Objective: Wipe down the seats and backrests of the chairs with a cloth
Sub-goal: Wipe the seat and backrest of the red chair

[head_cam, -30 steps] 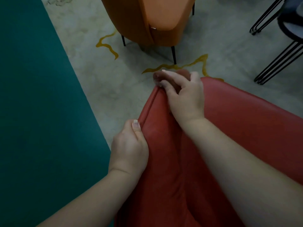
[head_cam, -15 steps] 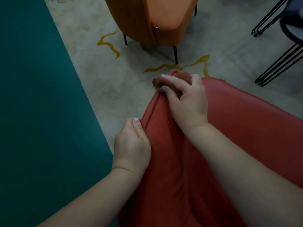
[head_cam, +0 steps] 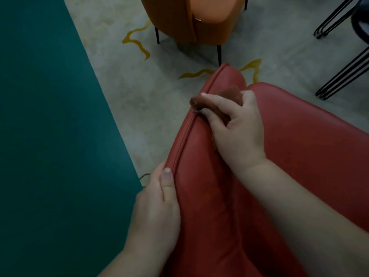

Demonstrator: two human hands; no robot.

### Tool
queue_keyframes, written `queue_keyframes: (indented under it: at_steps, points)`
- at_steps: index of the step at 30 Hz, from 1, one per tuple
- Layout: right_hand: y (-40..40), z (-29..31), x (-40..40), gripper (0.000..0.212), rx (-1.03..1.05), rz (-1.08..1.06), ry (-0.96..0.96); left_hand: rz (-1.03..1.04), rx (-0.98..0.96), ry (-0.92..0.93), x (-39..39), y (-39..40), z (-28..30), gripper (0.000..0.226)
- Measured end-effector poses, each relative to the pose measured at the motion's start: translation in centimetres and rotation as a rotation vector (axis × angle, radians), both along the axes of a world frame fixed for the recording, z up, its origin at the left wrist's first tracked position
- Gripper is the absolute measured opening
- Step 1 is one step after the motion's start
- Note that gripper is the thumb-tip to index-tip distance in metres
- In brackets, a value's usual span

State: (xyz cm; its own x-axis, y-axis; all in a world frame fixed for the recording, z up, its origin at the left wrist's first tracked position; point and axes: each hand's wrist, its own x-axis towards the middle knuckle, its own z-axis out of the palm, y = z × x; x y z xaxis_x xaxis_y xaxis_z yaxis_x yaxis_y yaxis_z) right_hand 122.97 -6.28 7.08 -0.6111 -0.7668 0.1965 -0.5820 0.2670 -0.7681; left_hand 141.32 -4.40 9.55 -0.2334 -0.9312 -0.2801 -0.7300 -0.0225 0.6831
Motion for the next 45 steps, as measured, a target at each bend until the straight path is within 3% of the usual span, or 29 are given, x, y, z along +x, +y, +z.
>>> queue_keyframes:
  at_steps: [2,6,9,12,14,20,25,28,32,38,45]
  points:
    - [3.0,0.2,2.0,0.028,-0.011,0.146,0.035,-0.011,-0.060,-0.039,0.1,0.7,-0.4,0.059]
    - [7.1,0.7,4.0,0.027,-0.024,0.389,0.075,0.024,-0.173,-0.007,0.0,0.7,-0.8,0.059]
    - [2.5,0.8,1.2,0.025,0.016,0.257,0.183,0.068,-0.153,-0.022,-0.1,0.7,-0.8,0.052]
    - [-1.6,0.8,-0.6,0.025,0.056,0.013,0.080,0.082,-0.135,-0.010,-0.3,0.7,-0.9,0.044]
    - [-0.5,0.7,0.4,0.026,0.043,0.009,0.040,0.083,-0.135,0.001,-0.3,0.7,-1.0,0.040]
    - [10.7,1.5,5.7,0.030,0.100,0.366,-0.070,0.226,-0.186,0.105,0.0,0.7,-1.2,0.051]
    - [13.9,2.8,5.1,0.037,0.235,0.541,-0.112,0.408,0.040,0.324,0.8,0.8,-0.6,0.045]
    - [14.7,3.0,4.6,0.037,0.217,0.360,-0.215,0.292,0.111,0.275,1.8,1.1,0.1,0.040]
    - [15.9,3.9,4.7,0.037,0.173,0.083,-0.267,-0.015,-0.019,0.006,4.0,2.5,1.7,0.041]
    - [19.3,6.5,6.1,0.031,0.322,0.048,-0.187,-0.387,-0.073,-0.287,7.6,4.5,5.6,0.051]
    - [20.1,10.6,9.9,0.030,0.412,0.047,-0.048,-0.569,-0.221,-0.504,12.8,5.5,8.7,0.055]
